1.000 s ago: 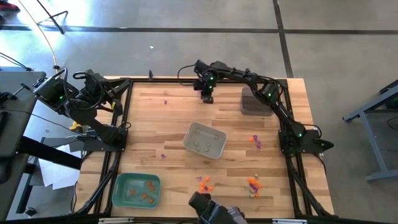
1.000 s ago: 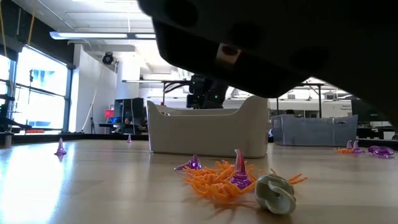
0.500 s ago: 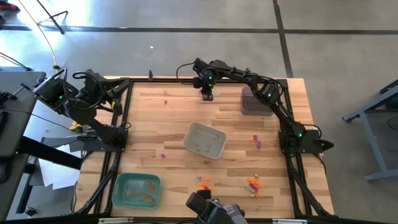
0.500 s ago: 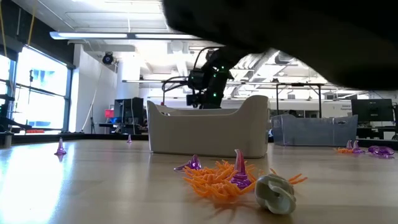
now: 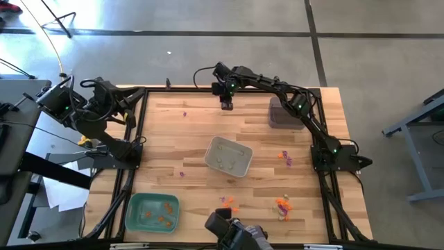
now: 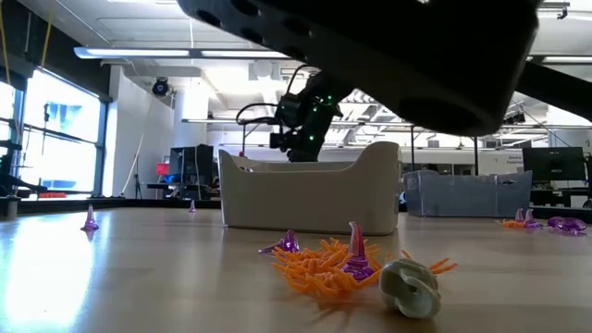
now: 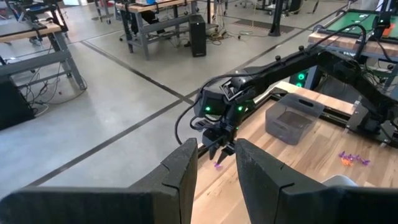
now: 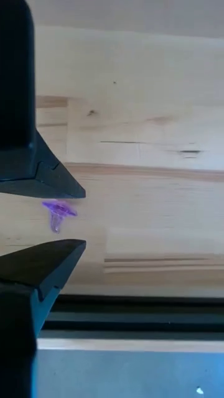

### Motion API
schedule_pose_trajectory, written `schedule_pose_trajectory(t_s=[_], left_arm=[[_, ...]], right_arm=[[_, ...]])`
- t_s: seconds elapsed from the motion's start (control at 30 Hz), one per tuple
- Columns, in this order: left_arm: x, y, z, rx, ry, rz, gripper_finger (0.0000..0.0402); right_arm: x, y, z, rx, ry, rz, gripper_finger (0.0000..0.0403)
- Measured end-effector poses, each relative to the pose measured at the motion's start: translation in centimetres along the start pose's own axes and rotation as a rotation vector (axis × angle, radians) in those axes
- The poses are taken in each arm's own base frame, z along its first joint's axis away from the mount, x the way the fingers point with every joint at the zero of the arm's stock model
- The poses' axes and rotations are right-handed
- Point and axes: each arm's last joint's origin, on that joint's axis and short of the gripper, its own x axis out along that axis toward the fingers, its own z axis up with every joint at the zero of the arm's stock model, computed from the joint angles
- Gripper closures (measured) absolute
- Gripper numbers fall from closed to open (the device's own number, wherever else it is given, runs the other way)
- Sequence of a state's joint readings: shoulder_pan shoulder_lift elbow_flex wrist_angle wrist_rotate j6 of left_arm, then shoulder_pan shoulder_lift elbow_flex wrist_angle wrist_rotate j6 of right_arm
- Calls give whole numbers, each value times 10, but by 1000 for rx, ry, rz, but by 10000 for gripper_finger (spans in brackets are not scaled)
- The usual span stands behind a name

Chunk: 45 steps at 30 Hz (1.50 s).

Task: Sort Halloween decoration
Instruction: Put the violet witch hat toy into the black bin

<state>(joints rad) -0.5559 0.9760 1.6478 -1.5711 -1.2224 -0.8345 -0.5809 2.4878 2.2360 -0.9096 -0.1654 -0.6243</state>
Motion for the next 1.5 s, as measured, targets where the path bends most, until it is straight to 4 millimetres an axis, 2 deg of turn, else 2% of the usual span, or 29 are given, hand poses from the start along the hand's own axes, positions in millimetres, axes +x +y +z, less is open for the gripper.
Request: schedule_pose_trajectory(t_s=[0.3,0.53,0.63,0.9,1.07,1.33,1.5], left_arm=[[0,0,0,0,6,-5,305],[0,0,0,0,12,-10,305],[0,0,0,0,12,-11,305],[0,0,0,0,12,-10,305],[0,0,0,0,12,-10,305],[0,0,0,0,11,-10,305],[0,0,0,0,11,-10,305]], right_arm=[[9,-8,-11,113,9,31,289],[6,-20,-21,186,12,29,289],[5,-22,-26,203,1,101,289],[5,-18,-26,147,-4,150,289],[17,-14,-28,149,13,176,289],[15,-17,-30,154,13,172,289],[15,-17,-30,153,12,173,313]])
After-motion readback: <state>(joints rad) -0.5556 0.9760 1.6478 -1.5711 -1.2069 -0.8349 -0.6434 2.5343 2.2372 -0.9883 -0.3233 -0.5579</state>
